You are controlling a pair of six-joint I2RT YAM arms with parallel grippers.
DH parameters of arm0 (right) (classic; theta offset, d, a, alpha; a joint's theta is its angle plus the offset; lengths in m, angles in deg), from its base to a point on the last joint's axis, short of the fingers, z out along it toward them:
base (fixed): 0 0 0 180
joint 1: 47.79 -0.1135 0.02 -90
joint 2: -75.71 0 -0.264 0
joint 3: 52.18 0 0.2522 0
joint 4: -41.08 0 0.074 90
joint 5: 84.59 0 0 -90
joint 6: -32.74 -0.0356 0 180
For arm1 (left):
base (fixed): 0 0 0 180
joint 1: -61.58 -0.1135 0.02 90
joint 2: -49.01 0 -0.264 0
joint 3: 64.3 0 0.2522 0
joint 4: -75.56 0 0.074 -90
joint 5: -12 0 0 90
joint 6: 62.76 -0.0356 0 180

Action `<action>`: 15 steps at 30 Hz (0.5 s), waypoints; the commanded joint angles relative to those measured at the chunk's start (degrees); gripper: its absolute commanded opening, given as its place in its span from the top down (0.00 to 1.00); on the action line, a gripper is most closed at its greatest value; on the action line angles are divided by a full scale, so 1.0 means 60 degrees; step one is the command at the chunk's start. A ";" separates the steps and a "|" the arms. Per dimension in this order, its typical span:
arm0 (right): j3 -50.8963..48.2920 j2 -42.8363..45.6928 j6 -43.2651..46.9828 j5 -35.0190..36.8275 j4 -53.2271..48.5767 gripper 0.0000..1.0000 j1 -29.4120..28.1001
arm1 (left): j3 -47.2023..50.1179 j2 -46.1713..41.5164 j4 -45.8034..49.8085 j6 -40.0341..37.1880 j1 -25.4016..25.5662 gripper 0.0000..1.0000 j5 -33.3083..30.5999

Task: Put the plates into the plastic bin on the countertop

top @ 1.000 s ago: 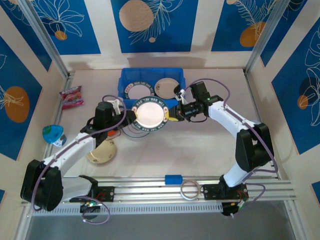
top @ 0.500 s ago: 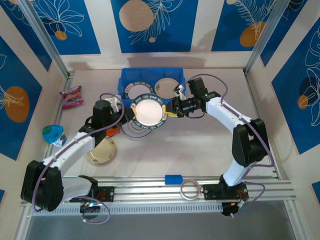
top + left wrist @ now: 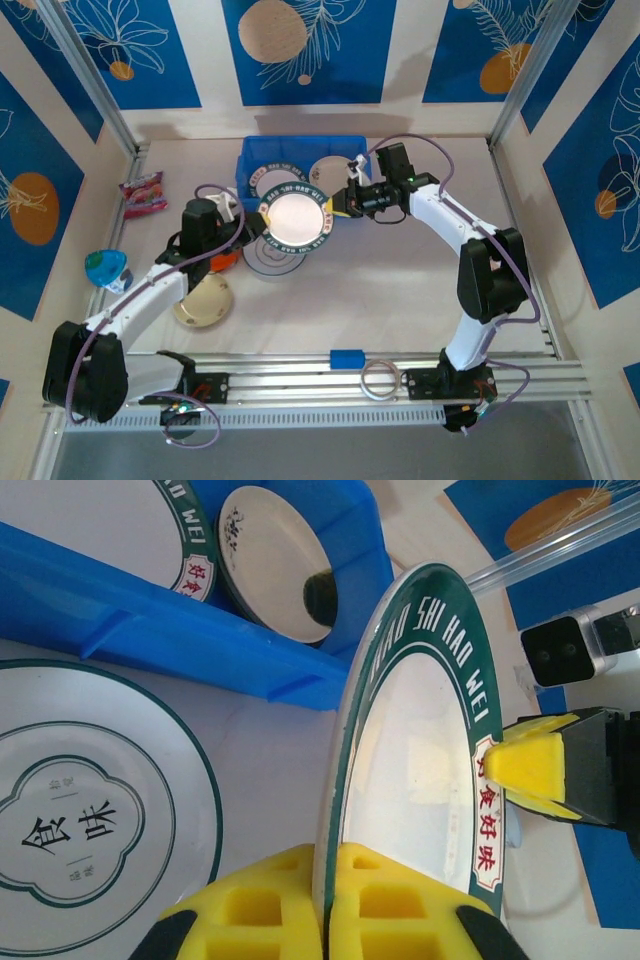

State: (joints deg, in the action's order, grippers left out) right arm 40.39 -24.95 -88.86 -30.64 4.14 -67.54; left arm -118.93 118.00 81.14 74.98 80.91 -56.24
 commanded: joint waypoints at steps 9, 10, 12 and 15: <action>0.0693 -0.0187 -0.0219 -0.0821 0.0576 0.94 -0.0386 | 0.0261 0.0224 -0.0320 -0.0135 -0.0160 1.00 0.1059; 0.0681 -0.0204 -0.0202 -0.0867 0.0623 0.97 -0.0371 | 0.0263 0.0235 -0.0302 -0.0157 -0.0175 1.00 0.1075; 0.0762 -0.0259 -0.0184 -0.0859 0.0597 1.00 -0.0356 | 0.0257 0.0249 -0.0195 -0.0217 -0.0204 1.00 0.1047; 0.0953 -0.0358 -0.0234 -0.1088 0.0658 1.00 -0.0356 | 0.0262 0.0290 -0.0168 -0.0194 -0.0236 1.00 0.1045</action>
State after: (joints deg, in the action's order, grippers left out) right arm 42.55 -26.70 -88.18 -31.72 5.45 -68.19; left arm -118.07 118.74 79.02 76.47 79.01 -53.72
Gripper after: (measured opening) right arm 0.061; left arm 0.078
